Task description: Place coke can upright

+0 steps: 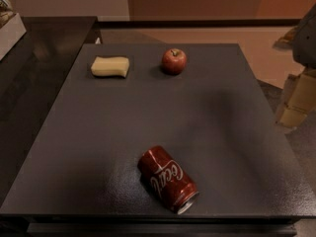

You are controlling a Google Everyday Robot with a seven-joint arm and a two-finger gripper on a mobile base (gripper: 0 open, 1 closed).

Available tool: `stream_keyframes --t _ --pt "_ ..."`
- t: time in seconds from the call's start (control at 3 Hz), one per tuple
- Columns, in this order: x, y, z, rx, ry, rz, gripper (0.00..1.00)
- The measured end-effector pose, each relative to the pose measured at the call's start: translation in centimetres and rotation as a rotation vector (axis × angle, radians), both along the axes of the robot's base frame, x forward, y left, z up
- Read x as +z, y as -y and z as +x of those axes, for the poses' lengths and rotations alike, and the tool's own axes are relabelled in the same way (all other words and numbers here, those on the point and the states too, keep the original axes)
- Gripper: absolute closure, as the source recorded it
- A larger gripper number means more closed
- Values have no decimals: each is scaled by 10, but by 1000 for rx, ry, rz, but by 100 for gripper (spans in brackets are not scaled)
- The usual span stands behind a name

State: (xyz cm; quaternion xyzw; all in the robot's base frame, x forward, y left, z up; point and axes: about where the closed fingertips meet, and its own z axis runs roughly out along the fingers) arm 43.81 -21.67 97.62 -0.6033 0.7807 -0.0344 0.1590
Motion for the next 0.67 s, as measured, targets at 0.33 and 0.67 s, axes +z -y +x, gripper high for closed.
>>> stream_keyframes --t 0.33,0.67 --pt "2 -1 0 8 13 3 0" --pt "6 -9 1 72 28 9 0"
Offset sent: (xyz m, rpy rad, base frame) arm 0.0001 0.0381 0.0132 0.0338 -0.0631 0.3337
